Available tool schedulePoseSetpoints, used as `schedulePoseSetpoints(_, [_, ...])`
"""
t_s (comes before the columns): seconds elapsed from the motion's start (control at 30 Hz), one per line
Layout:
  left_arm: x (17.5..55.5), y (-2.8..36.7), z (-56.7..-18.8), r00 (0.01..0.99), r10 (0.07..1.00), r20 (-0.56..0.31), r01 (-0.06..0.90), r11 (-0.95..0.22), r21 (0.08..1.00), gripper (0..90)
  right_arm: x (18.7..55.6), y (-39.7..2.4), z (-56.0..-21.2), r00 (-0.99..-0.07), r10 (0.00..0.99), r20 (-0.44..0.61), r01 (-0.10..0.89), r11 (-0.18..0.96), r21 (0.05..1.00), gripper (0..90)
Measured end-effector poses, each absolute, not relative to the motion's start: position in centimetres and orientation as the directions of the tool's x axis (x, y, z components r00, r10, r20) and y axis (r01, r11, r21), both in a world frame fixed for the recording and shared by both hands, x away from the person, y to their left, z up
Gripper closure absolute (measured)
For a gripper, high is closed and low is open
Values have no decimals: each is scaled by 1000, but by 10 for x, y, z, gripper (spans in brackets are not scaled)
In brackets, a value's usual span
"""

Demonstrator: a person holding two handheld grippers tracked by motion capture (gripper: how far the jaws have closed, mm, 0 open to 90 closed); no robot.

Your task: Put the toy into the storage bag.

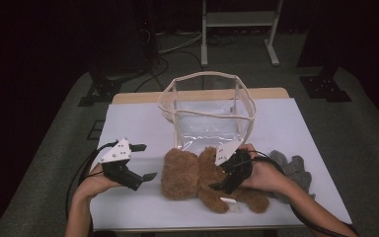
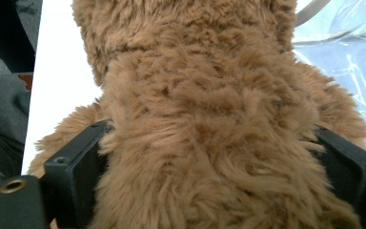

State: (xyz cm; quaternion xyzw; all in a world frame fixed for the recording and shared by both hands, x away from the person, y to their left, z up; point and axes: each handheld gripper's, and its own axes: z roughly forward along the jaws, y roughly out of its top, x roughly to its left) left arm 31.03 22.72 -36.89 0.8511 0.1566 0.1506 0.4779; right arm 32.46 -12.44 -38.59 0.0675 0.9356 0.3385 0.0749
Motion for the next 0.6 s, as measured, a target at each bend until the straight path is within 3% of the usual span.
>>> schedulePoseSetpoints(0.2, [311, 228, -370, 905, 412, 104, 126, -494, 860, 33, 327, -125, -388, -981, 179, -82, 86, 766, 637, 158])
schedulePoseSetpoints(0.6, [313, 231, -375, 899, 425, 105, 135, -498, 856, 33, 327, -128, -387, -979, 188, -82, 93, 764, 638, 368])
